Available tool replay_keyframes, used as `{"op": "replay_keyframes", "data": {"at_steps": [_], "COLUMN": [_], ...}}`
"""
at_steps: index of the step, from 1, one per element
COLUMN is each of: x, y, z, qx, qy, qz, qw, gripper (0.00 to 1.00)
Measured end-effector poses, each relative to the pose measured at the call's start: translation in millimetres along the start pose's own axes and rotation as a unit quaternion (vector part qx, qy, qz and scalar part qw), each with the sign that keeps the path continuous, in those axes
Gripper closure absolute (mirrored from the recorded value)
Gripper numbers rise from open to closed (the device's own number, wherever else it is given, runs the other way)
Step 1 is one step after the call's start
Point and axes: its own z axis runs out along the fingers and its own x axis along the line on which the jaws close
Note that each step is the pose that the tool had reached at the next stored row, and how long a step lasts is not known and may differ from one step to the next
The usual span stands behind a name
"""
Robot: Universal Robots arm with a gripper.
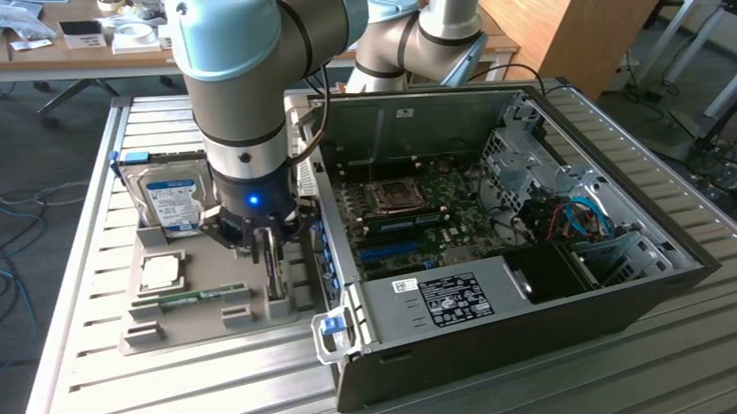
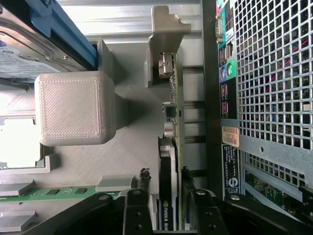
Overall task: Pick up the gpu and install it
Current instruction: 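Pick up the gpu and move the gpu toward the slot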
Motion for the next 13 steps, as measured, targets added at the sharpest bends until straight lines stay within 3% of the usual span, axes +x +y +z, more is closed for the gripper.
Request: {"op": "replay_keyframes", "data": {"at_steps": [4,13], "x": [0.0,0.0], "y": [0.0,0.0], "z": [0.1,0.2], "qx": [0.0000,0.0000], "qy": [0.0000,0.0000], "qz": [0.000,0.000], "qw": [1.0000,1.0000], "gripper": [0.73,0.73]}}
